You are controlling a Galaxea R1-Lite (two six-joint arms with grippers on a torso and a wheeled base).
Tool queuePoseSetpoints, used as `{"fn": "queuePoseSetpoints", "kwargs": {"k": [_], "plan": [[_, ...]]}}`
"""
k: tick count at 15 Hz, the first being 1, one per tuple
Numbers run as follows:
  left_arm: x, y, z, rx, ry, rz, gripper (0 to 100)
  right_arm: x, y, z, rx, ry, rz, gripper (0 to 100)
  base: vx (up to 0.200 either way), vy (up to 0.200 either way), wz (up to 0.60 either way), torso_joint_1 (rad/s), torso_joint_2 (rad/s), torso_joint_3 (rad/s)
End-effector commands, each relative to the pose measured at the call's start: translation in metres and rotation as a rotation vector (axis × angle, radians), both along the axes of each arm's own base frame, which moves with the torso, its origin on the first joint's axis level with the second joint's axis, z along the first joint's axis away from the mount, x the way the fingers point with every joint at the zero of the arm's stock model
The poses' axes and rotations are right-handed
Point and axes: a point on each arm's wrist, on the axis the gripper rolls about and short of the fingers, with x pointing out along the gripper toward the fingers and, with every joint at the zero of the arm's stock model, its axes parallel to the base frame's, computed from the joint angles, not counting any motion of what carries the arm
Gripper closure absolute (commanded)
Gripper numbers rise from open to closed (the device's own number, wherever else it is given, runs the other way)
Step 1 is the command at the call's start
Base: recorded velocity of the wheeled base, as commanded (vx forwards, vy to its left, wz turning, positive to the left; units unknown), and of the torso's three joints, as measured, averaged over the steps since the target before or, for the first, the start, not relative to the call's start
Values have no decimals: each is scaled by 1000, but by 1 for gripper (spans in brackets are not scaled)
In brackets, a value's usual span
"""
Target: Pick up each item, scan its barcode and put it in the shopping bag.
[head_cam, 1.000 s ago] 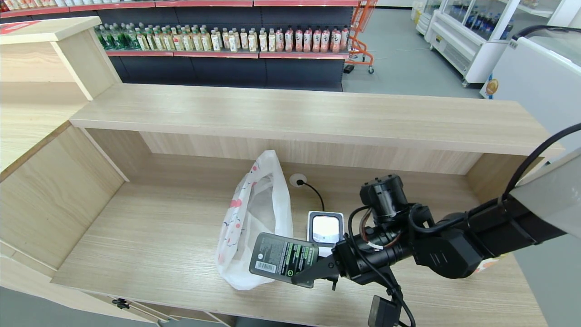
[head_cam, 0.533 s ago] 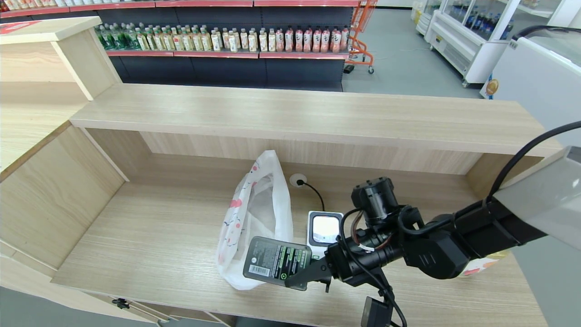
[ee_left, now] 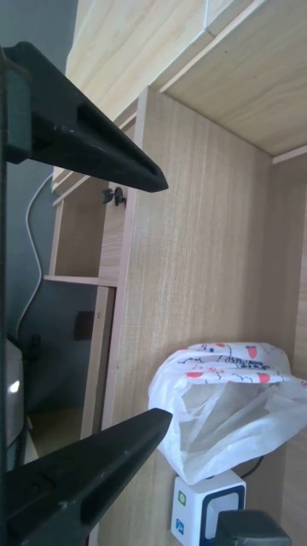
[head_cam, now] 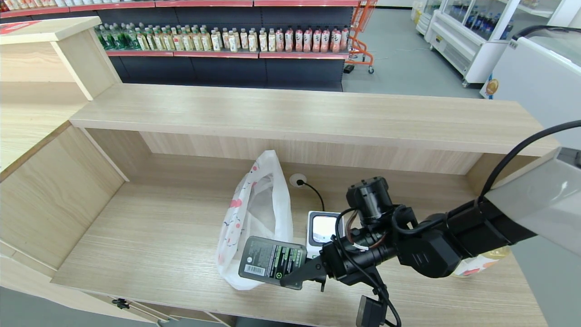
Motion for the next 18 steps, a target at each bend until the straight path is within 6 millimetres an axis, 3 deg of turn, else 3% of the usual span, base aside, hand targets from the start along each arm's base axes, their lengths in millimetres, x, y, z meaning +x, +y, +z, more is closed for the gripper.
{"fn": "queuePoseSetpoints", "kwargs": {"k": [1, 4, 8, 9, 11, 12, 13, 14, 16, 18], "plan": [[0, 0, 0, 0, -1, 1, 0, 1, 2, -3, -2, 3, 4, 100, 0, 0, 0, 0, 0, 0], [0, 0, 0, 0, -1, 1, 0, -2, 2, 4, 3, 7, 2, 100, 0, 0, 0, 0, 0, 0], [0, 0, 0, 0, -1, 1, 0, -28, -28, 91, 69, 107, -137, 100, 0, 0, 0, 0, 0, 0], [0, 0, 0, 0, -1, 1, 0, -48, -46, 130, 104, 202, -263, 100, 0, 0, 0, 0, 0, 0], [0, 0, 0, 0, -1, 1, 0, -71, -82, 173, 194, 396, -493, 100, 0, 0, 0, 0, 0, 0], [0, 0, 0, 0, -1, 1, 0, -74, -90, 179, 214, 518, -553, 100, 0, 0, 0, 0, 0, 0], [0, 0, 0, 0, -1, -1, 0, -78, -102, 188, 252, 819, -617, 100, 0, 0, 0, 0, 0, 0], [0, 0, 0, 0, -1, -1, 0, -77, -108, 189, 270, 921, -653, 100, 0, 0, 0, 0, 0, 0], [0, 0, 0, 0, -1, 1, 0, -73, -142, 175, 356, 1409, -836, 100, 0, 0, 0, 0, 0, 0], [0, 0, 0, 0, -1, 1, 0, -74, -158, 155, 407, 1815, -911, 100, 0, 0, 0, 0, 0, 0]]}}
